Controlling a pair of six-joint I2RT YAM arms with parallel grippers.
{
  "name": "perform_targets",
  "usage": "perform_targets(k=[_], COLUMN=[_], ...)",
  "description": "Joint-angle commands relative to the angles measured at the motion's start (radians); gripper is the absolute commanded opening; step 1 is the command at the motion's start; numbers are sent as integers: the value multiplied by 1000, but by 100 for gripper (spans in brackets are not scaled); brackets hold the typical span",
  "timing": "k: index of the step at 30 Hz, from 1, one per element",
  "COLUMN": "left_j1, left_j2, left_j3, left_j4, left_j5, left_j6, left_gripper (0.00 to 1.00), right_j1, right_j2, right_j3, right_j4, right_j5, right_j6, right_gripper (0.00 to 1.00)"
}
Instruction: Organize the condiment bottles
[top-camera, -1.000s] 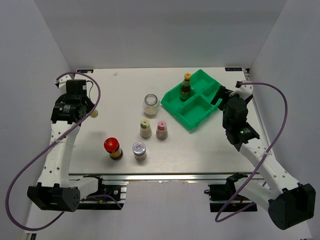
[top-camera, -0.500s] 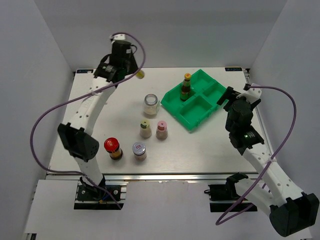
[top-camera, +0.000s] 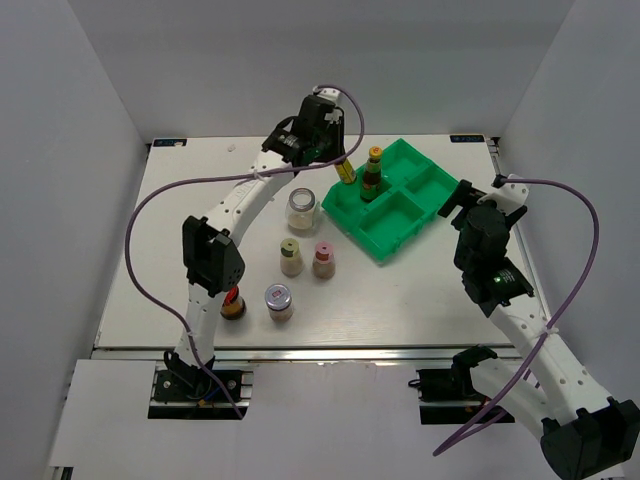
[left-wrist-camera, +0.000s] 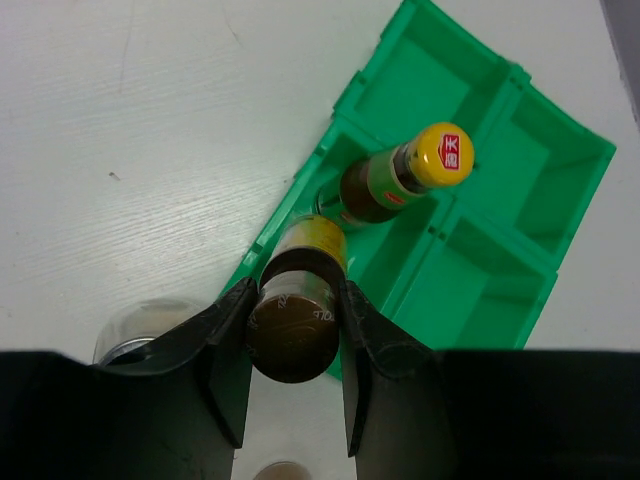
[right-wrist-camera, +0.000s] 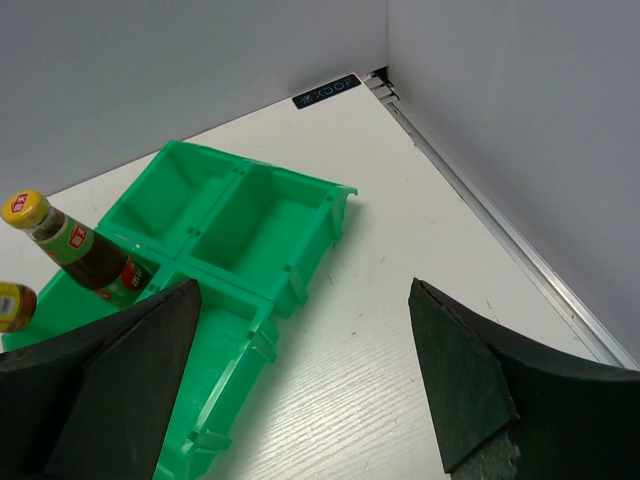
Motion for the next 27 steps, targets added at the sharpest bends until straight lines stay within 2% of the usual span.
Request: perform_targets(k=[1,4,8,19,23,24,25,27], left_j1=[-4,-32,-53,-103,-109,-109,-110,-113], left_j2=[-71,-58,11,128,149,152,156,165], left_j3=[-7,-50,14,51,44,44,47,47], left_j4=[66,75,41,52,66,67,70,67], left_j5=[14,34,18,-129,-121,-121,-126,-132], left_j6=[19,39,58,127,133,135,136,141], left_gripper=[0,0,0,0,0,1,8,14], right_j1=[-6,-6,-6,-6,-5,-5,-6,-8], right_j2=[-16,-10,12,33,47,49,52,53], right_j3=[-7,-13,-15,-24,-21,-18,-18,-18], right_j4=[14,17,16,32,31,29,28,28], right_j5=[43,41,56,59,59,59,59,61], right_j6=[16,11,2,-16,-18,-18,-19,-20], right_gripper=[89,89,90,89,89,89,89,89])
